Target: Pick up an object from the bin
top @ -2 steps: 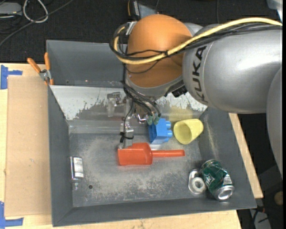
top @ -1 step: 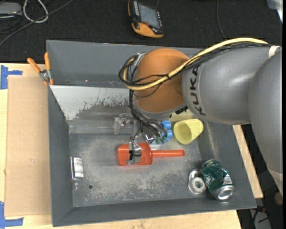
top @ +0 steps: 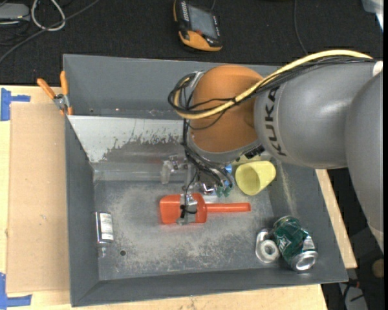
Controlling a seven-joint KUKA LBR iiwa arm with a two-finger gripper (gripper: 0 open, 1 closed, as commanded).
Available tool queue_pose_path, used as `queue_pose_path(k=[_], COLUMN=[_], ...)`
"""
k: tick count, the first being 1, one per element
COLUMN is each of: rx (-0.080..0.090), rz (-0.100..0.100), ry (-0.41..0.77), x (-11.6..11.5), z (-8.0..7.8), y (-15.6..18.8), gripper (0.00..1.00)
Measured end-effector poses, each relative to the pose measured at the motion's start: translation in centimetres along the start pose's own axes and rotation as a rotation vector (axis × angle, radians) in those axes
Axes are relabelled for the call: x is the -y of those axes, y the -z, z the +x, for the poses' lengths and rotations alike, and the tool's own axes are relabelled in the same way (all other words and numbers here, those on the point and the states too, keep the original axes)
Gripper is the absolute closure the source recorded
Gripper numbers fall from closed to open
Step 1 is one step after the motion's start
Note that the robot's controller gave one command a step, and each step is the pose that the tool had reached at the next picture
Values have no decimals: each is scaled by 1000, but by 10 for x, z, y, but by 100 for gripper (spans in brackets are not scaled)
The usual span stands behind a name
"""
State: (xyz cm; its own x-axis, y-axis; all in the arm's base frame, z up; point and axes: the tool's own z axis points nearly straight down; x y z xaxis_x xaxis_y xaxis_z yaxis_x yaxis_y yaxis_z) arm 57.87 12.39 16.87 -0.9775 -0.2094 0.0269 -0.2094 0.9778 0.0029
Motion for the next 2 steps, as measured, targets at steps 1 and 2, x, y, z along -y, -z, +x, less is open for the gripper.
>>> queue_pose_path(k=[1,2], rx=[9,15], rz=[1,1], ry=[-228,-46], x=[15,8], z=[8,18], y=[21,-22], gripper=[0,0])
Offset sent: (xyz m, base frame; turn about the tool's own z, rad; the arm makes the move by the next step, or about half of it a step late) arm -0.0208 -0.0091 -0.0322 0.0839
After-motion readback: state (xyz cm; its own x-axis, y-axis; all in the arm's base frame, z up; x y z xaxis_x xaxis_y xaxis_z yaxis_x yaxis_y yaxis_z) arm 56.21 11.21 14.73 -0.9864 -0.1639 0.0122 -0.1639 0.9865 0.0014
